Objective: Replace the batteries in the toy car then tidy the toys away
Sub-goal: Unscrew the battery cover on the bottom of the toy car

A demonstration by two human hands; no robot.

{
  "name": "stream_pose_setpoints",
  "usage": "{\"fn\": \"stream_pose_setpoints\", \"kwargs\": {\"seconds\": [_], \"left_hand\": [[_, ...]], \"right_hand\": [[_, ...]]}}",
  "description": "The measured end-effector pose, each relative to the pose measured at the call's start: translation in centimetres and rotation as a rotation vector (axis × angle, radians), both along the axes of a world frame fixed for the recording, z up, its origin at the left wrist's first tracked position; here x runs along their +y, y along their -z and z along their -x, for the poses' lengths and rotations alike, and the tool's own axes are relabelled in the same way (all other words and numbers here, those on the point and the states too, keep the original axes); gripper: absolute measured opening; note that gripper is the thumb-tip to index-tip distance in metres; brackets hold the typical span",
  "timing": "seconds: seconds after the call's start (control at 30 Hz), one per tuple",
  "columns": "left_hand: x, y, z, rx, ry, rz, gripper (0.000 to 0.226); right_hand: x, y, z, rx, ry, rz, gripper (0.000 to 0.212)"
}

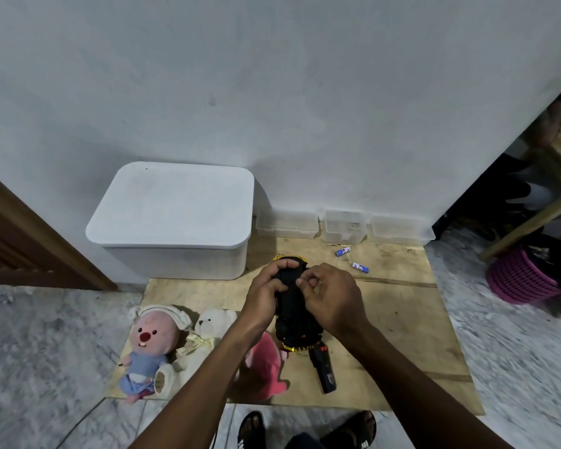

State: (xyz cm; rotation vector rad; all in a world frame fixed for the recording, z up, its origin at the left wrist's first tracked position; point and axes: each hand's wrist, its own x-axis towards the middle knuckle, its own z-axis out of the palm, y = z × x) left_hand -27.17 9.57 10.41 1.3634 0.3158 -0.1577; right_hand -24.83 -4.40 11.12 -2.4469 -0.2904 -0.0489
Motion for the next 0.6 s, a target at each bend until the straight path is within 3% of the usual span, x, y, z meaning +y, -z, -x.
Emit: {"fn": "stream_pose_setpoints", "kwargs": {"seconds": [0.6], "left_hand": [[0.09,-0.54,0.07,0.039,0.021,-0.025,0.042]], "right_hand": [[0.28,-0.16,-0.39,0.074,-0.054,0.048,0.009]]}}
